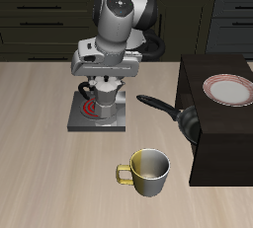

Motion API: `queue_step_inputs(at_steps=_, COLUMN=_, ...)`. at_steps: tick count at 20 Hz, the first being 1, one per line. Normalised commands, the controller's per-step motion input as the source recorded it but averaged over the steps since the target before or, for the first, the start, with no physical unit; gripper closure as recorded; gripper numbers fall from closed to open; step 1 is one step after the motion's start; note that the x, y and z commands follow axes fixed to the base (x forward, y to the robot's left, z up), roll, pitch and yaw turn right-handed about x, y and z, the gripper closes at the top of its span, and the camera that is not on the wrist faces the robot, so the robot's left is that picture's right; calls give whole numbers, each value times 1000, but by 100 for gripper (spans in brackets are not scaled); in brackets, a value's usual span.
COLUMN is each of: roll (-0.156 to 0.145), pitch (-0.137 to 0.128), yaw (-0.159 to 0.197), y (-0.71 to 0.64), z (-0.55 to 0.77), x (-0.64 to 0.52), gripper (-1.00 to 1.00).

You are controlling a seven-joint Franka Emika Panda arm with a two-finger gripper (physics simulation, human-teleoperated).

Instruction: Place the frying pan on the top layer of the shelf and place the moka pot on the stove

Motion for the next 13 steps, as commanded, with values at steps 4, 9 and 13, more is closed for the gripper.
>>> queue_step_inputs(at_steps=4, roll=-14, pitch=64, yaw=-30, y=-118, z=-334, x=83, gripper=100)
queue_step_inputs(at_steps=9, roll=-1, pitch=43, yaw=-26, y=65, z=-241, x=-36, gripper=100)
queue_step_inputs(at_steps=13, roll=-35, pitch=70, yaw=-21, y=-73, z=-189, x=-67, gripper=-100)
